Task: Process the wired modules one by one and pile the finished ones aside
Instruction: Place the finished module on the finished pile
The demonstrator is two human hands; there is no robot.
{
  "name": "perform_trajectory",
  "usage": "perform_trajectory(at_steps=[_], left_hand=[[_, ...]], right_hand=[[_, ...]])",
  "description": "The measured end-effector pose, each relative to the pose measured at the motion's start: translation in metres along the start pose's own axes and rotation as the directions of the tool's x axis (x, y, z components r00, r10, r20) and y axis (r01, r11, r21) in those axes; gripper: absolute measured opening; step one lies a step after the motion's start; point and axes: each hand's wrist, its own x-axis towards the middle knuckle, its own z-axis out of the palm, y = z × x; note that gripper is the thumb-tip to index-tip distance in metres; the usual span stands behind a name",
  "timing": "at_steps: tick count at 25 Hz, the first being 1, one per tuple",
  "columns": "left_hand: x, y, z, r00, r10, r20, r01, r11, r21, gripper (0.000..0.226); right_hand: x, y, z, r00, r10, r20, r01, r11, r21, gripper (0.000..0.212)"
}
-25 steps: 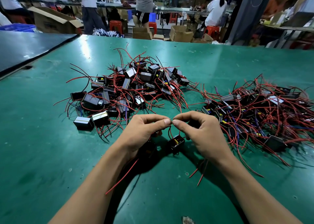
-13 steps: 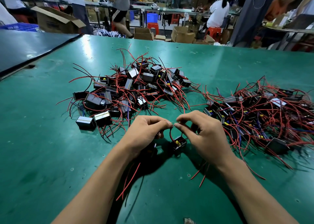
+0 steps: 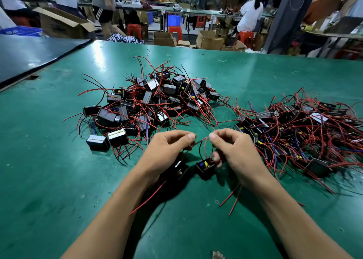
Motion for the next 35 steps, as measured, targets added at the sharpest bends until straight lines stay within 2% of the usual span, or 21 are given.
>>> perform_trajectory(at_steps=[3, 6, 11, 12, 13, 14, 15, 16, 17, 18, 19, 21, 22, 24, 26, 28, 30, 33, 35], left_hand=[[0.003, 0.001, -0.006, 0.996, -0.009, -0.091, 0.005, 0.999, -0.045, 0.019], [0.002, 0.000, -0.007, 0.995, 0.009, -0.103, -0.009, 1.000, 0.005, 0.017], [0.001, -0.006, -0.003, 0.996, 0.036, -0.078, -0.023, 0.986, 0.165, 0.016], [0.001, -0.007, -0.002, 0.996, 0.047, -0.079, -0.029, 0.976, 0.214, 0.016], [0.000, -0.009, -0.001, 0.995, 0.068, -0.075, -0.045, 0.962, 0.270, 0.016], [-0.001, -0.011, 0.001, 0.993, 0.096, -0.066, -0.069, 0.943, 0.327, 0.015], [-0.002, -0.012, 0.002, 0.991, 0.124, -0.055, -0.095, 0.923, 0.372, 0.015], [-0.002, -0.012, 0.003, 0.988, 0.148, -0.048, -0.116, 0.907, 0.406, 0.015], [-0.002, -0.013, 0.004, 0.984, 0.171, -0.054, -0.133, 0.894, 0.427, 0.015], [-0.001, -0.014, 0.004, 0.978, 0.192, -0.076, -0.141, 0.888, 0.438, 0.014], [0.000, -0.015, 0.004, 0.972, 0.211, -0.109, -0.143, 0.887, 0.440, 0.014], [0.002, -0.017, 0.001, 0.957, 0.233, -0.172, -0.143, 0.896, 0.420, 0.013], [0.003, -0.019, -0.001, 0.951, 0.236, -0.198, -0.140, 0.904, 0.404, 0.014], [0.005, -0.021, -0.002, 0.942, 0.231, -0.244, -0.119, 0.908, 0.401, 0.015], [0.008, -0.021, -0.003, 0.935, 0.212, -0.284, -0.084, 0.911, 0.403, 0.016], [0.012, -0.022, -0.003, 0.932, 0.161, -0.325, -0.046, 0.941, 0.335, 0.017], [0.015, -0.021, -0.006, 0.924, 0.109, -0.367, -0.030, 0.976, 0.216, 0.018], [0.017, -0.019, -0.011, 0.924, 0.021, -0.381, -0.039, 0.998, -0.040, 0.016], [0.014, -0.015, -0.012, 0.935, -0.020, -0.353, -0.040, 0.986, -0.163, 0.015]], right_hand=[[0.010, -0.006, -0.019, 0.963, 0.026, -0.268, 0.019, 0.986, 0.163, 0.010], [0.018, -0.008, -0.046, 0.893, 0.041, -0.447, 0.100, 0.952, 0.288, 0.015], [0.020, -0.007, -0.065, 0.782, 0.222, -0.583, 0.083, 0.889, 0.450, 0.012], [0.019, -0.008, -0.066, 0.761, 0.227, -0.607, 0.070, 0.902, 0.425, 0.007], [0.018, -0.010, -0.064, 0.730, 0.171, -0.662, 0.055, 0.951, 0.306, 0.006], [0.016, -0.013, -0.061, 0.676, 0.022, -0.737, 0.054, 0.995, 0.079, 0.016], [0.011, -0.018, -0.053, 0.620, -0.206, -0.757, 0.110, 0.978, -0.175, 0.025], [0.005, -0.026, -0.038, 0.562, -0.461, -0.687, 0.240, 0.886, -0.398, 0.027], [0.000, -0.032, -0.019, 0.530, -0.657, -0.536, 0.382, 0.749, -0.541, 0.024], [-0.004, -0.034, 0.001, 0.544, -0.763, -0.349, 0.500, 0.629, -0.596, 0.019], [-0.003, -0.034, 0.021, 0.612, -0.774, -0.163, 0.567, 0.573, -0.592, 0.015], [0.010, -0.031, 0.055, 0.822, -0.560, 0.105, 0.509, 0.638, -0.577, 0.015], [0.020, -0.027, 0.067, 0.891, -0.424, 0.164, 0.431, 0.674, -0.600, 0.016], [0.044, -0.023, 0.083, 0.942, -0.284, 0.179, 0.332, 0.717, -0.613, 0.019], [0.066, -0.026, 0.097, 0.949, -0.288, 0.132, 0.306, 0.731, -0.610, 0.020], [0.088, -0.029, 0.111, 0.954, -0.290, 0.072, 0.274, 0.754, -0.597, 0.020], [0.108, -0.032, 0.129, 0.971, -0.237, 0.026, 0.206, 0.779, -0.592, 0.029], [0.133, -0.033, 0.157, 0.985, -0.163, -0.064, 0.074, 0.720, -0.690, 0.060], [0.142, -0.037, 0.170, 0.986, -0.108, -0.125, -0.009, 0.719, -0.694, 0.062]])
